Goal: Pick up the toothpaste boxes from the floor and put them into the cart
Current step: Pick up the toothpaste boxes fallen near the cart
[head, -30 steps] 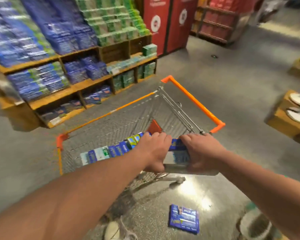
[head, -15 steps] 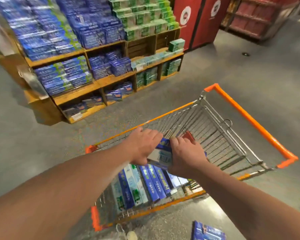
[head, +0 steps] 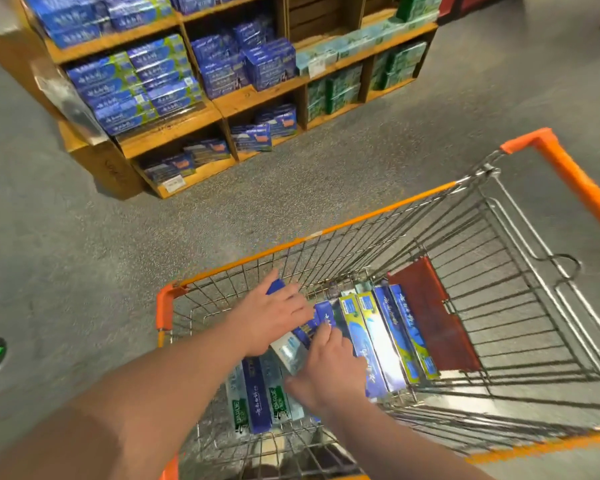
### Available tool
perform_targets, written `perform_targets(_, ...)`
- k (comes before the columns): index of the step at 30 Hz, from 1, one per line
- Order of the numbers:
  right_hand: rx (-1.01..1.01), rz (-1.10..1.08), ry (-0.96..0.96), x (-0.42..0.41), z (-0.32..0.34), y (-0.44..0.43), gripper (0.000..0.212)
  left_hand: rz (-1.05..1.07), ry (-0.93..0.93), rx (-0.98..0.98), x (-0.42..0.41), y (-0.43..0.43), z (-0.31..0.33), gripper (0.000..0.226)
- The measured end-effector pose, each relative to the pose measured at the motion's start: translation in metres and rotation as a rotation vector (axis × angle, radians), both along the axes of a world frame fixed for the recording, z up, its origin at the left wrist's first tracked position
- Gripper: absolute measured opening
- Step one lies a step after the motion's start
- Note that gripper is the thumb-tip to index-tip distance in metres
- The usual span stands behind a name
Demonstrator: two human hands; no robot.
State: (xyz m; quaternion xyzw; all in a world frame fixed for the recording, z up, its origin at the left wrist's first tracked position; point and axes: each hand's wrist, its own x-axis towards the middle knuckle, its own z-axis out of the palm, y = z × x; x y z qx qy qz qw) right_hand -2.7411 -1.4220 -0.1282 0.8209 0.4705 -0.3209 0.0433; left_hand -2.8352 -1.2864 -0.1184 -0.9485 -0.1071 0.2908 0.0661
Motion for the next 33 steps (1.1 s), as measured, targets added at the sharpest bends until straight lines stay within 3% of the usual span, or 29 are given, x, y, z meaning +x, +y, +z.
perform_targets(6, -0.076, -0.13, 0.11, -0.028, -0.048, 0.01, 0.103, -0.083, 0.102, -0.031, -0.01, 0.014, -0.059, 0.094)
perform_targets(12, -0.023, -0.182, 0.097, -0.058, -0.065, 0.02, 0.109, -0.191, -0.053, -0.002, -0.04, 0.038, -0.092, 0.082)
perform_targets(17, -0.031, -0.197, 0.112, -0.08, -0.073, 0.021, 0.109, -0.225, -0.033, -0.033, -0.055, 0.04, -0.1, 0.068)
perform_targets(27, 0.007, -0.326, 0.027, -0.078, -0.088, 0.009, 0.089, -0.213, -0.129, -0.073, -0.034, 0.032, -0.104, 0.071)
perform_targets(33, 0.0, -0.251, 0.009, -0.071, -0.096, 0.005, 0.1, -0.163, -0.066, -0.076, -0.035, 0.026, -0.109, 0.085)
